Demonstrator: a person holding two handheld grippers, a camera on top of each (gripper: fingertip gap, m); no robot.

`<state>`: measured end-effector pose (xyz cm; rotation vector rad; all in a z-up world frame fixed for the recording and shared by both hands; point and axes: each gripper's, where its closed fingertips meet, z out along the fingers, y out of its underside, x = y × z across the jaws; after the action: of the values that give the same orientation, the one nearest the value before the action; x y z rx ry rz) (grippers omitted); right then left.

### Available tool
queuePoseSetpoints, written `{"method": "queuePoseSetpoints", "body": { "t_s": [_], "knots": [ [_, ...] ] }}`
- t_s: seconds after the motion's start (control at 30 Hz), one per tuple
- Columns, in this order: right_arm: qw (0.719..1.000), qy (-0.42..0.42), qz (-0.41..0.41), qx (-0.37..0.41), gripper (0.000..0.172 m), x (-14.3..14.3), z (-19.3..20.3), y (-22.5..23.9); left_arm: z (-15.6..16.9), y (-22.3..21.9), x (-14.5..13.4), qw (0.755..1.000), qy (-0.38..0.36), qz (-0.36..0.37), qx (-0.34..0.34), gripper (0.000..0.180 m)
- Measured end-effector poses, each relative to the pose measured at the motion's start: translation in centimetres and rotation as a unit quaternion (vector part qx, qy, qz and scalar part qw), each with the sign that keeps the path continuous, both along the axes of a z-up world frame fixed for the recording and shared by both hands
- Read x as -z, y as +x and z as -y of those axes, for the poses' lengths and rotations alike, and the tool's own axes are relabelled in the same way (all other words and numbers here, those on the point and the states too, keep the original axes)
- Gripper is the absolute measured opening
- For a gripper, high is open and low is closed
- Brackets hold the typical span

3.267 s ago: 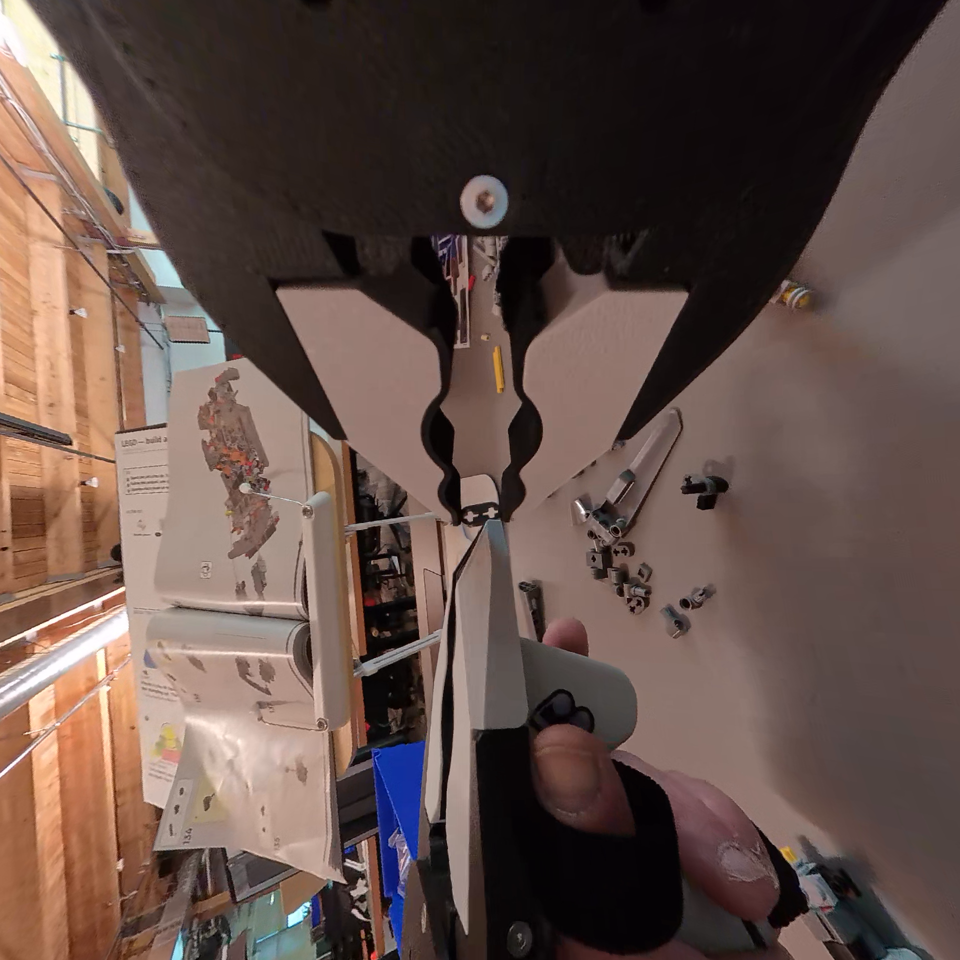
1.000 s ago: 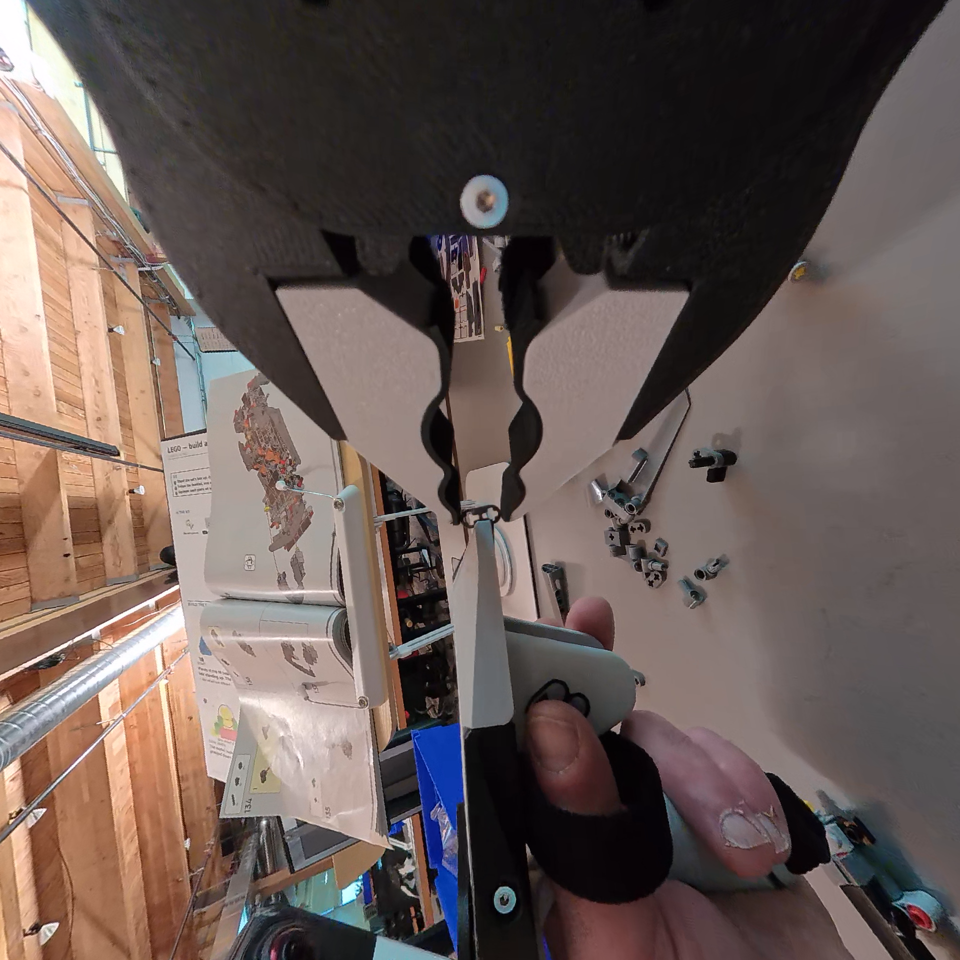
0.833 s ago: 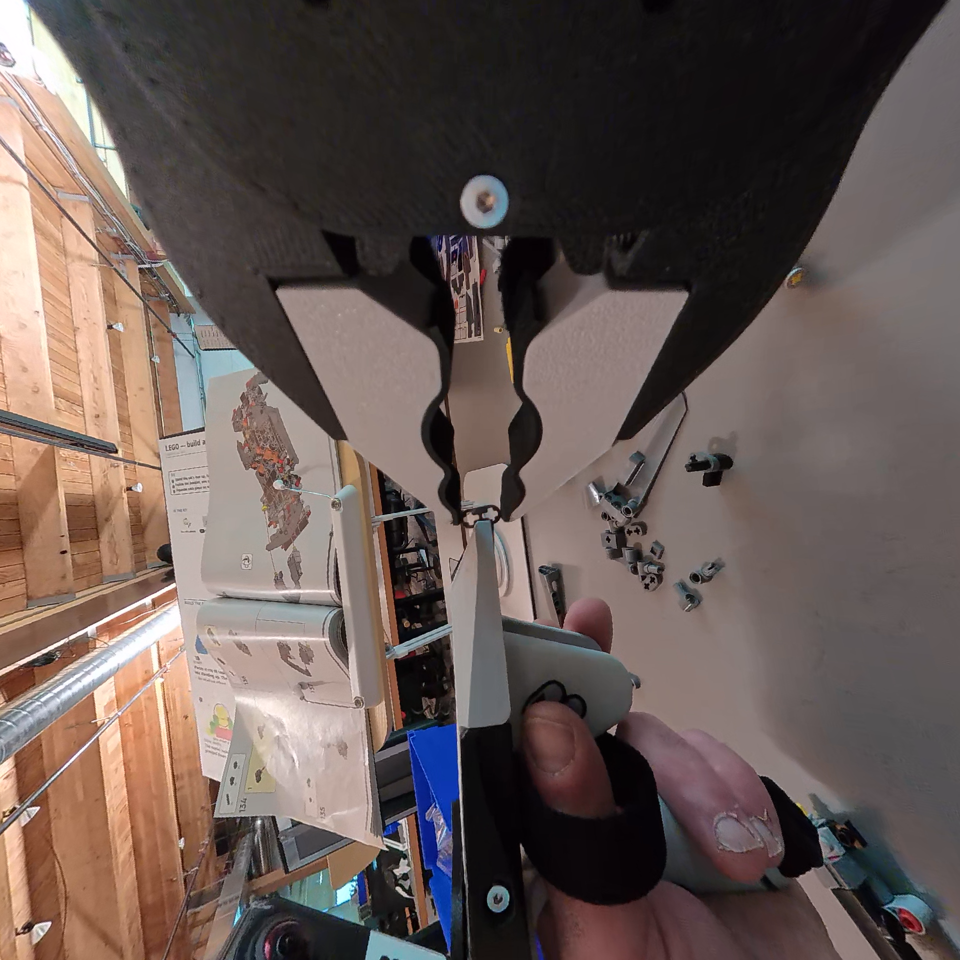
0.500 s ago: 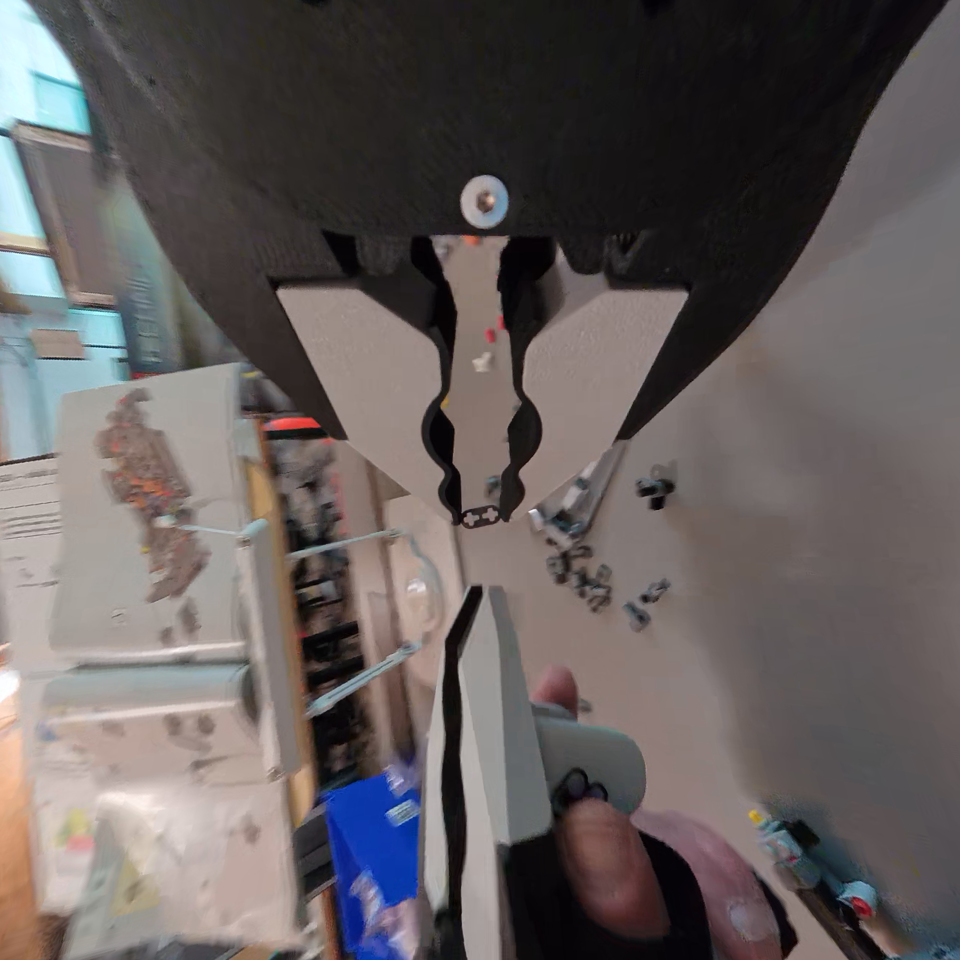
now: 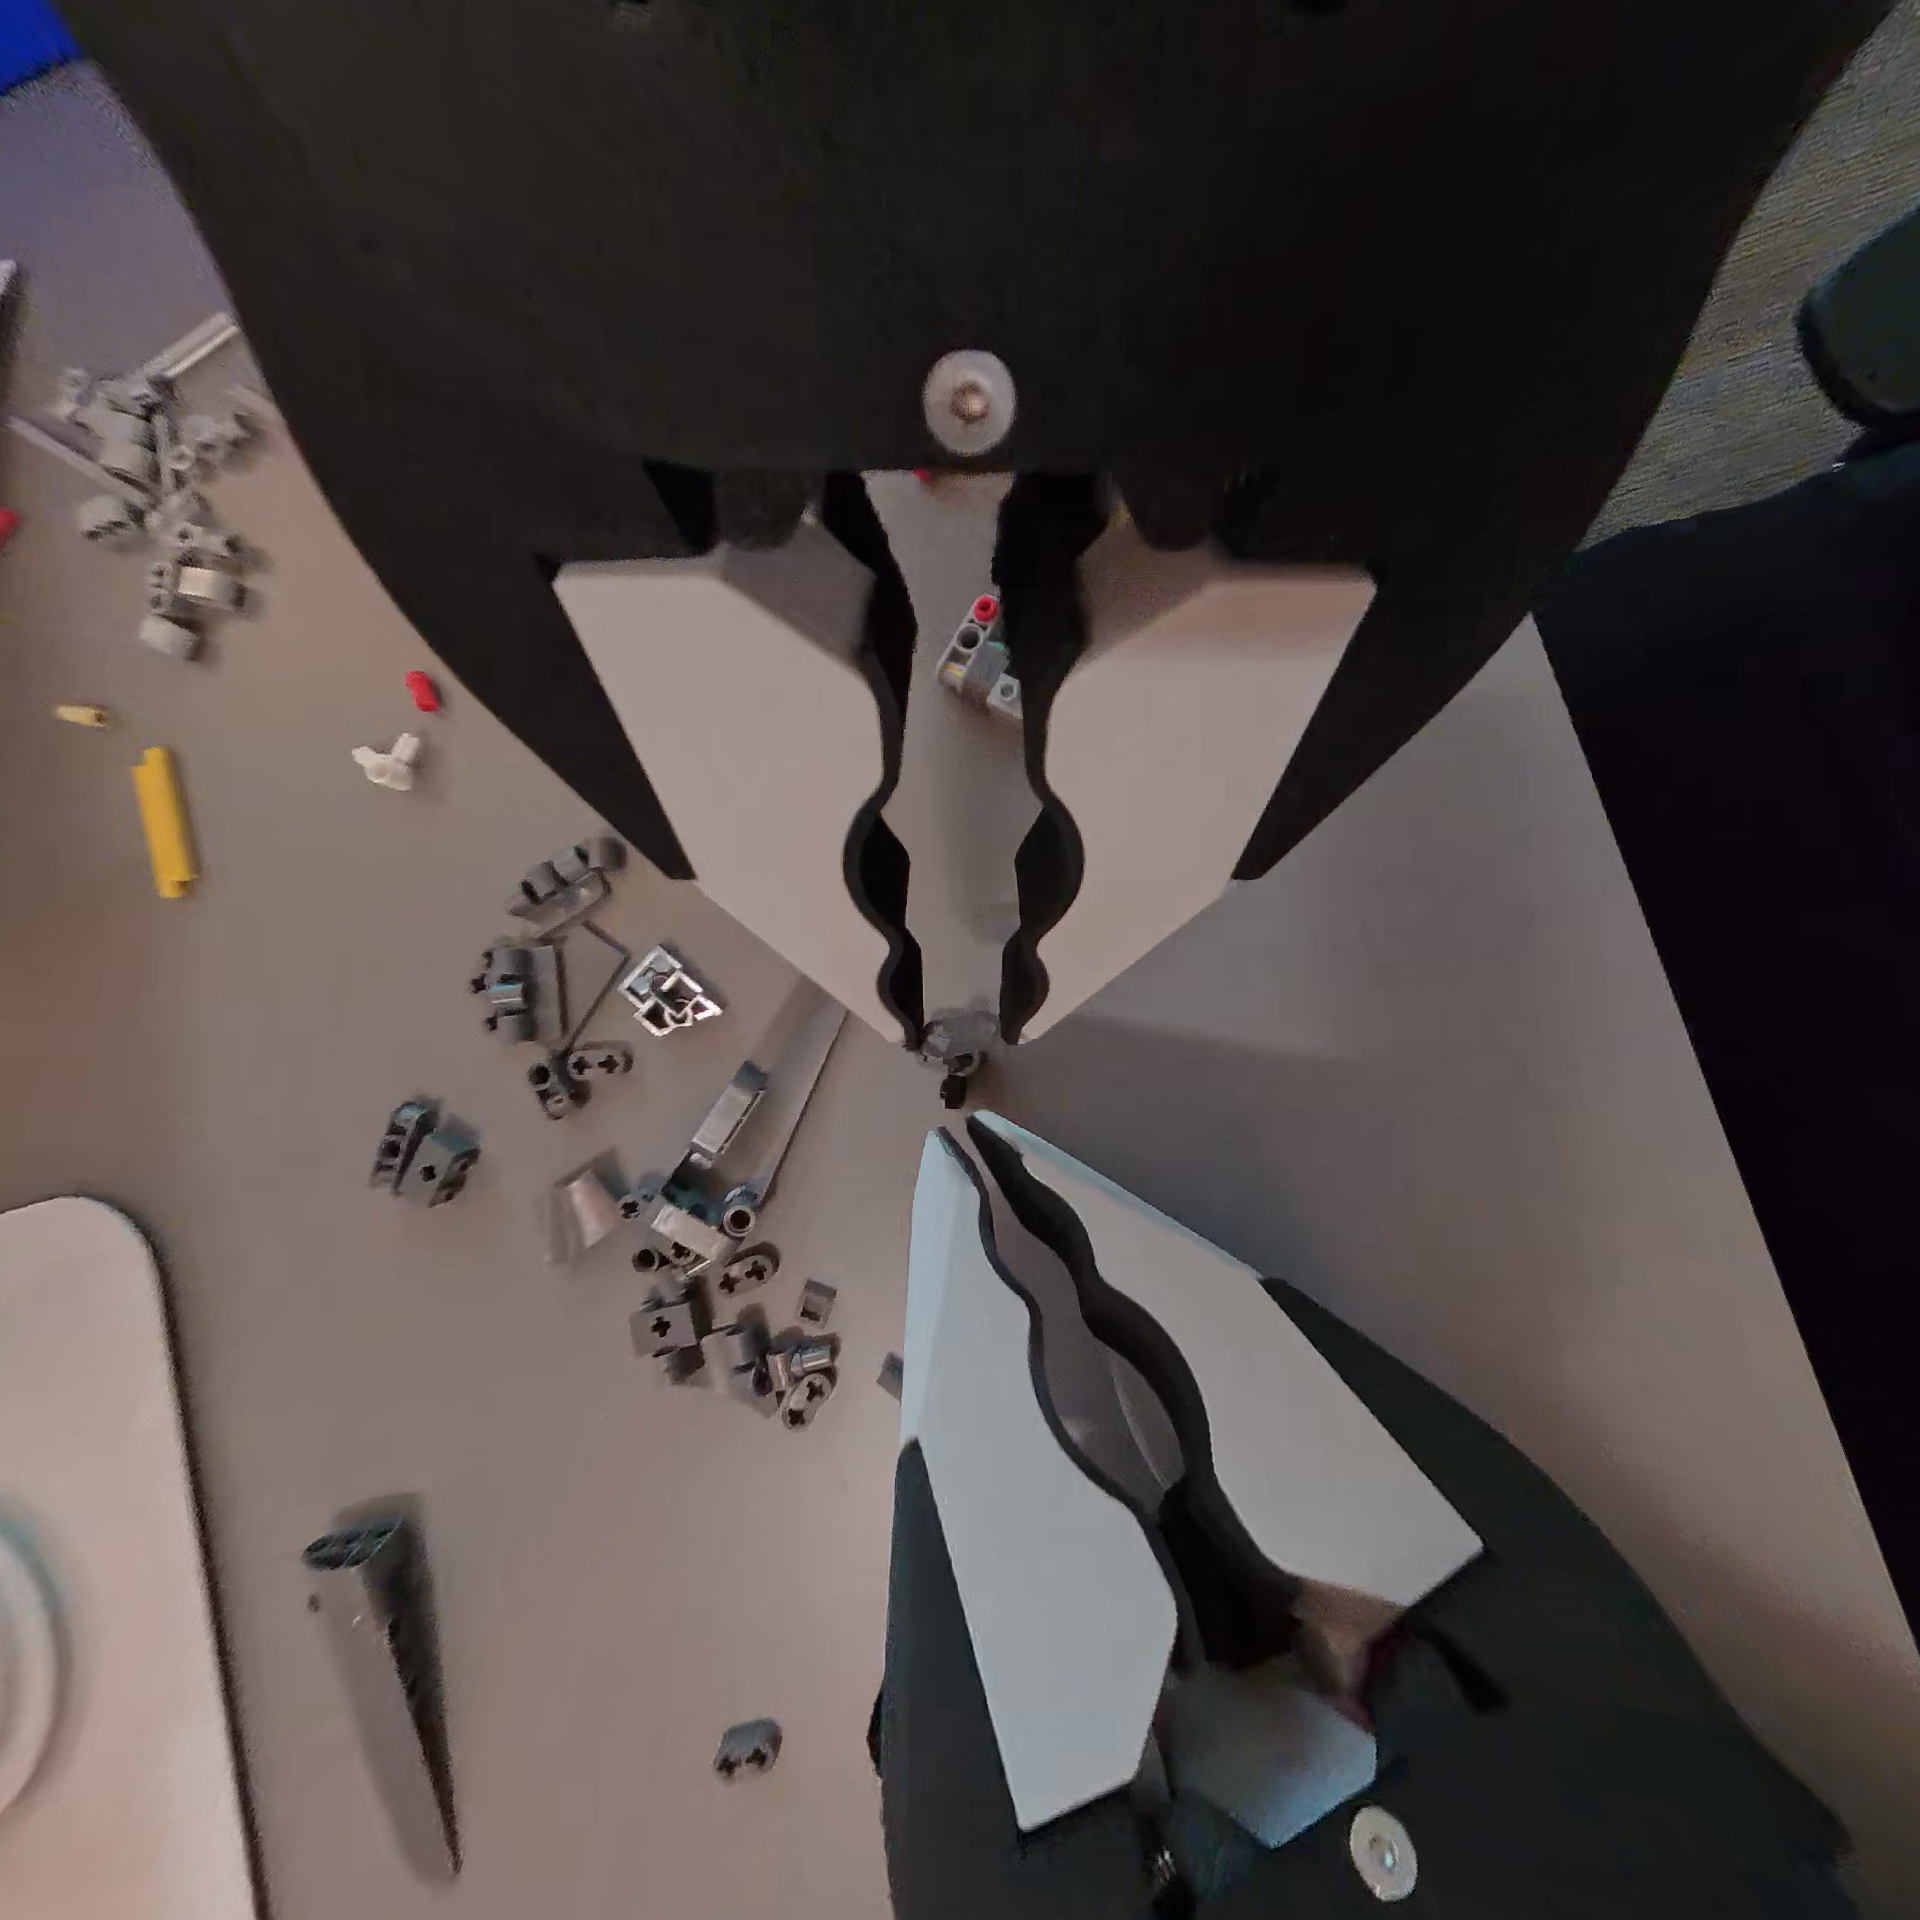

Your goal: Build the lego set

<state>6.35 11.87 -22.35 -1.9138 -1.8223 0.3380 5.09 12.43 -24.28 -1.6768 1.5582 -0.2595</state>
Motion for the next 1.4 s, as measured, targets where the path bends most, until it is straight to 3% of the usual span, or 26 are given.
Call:
{"method": "queuePoseSetpoints", "body": {
  "t_s": [0.53,1.4],
  "knots": [
    [0.995,-0.080,0.030,0.051,0.012,1.6,-0.8,-0.6,-0.5,0.2,1.8,0.999,0.002,-0.038,0.008,0.005],
    [0.994,-0.072,0.061,0.047,0.012,2.2,-0.7,0.0,0.1,0.8,2.0,0.999,0.005,-0.042,0.021,0.004]
  ]
}}
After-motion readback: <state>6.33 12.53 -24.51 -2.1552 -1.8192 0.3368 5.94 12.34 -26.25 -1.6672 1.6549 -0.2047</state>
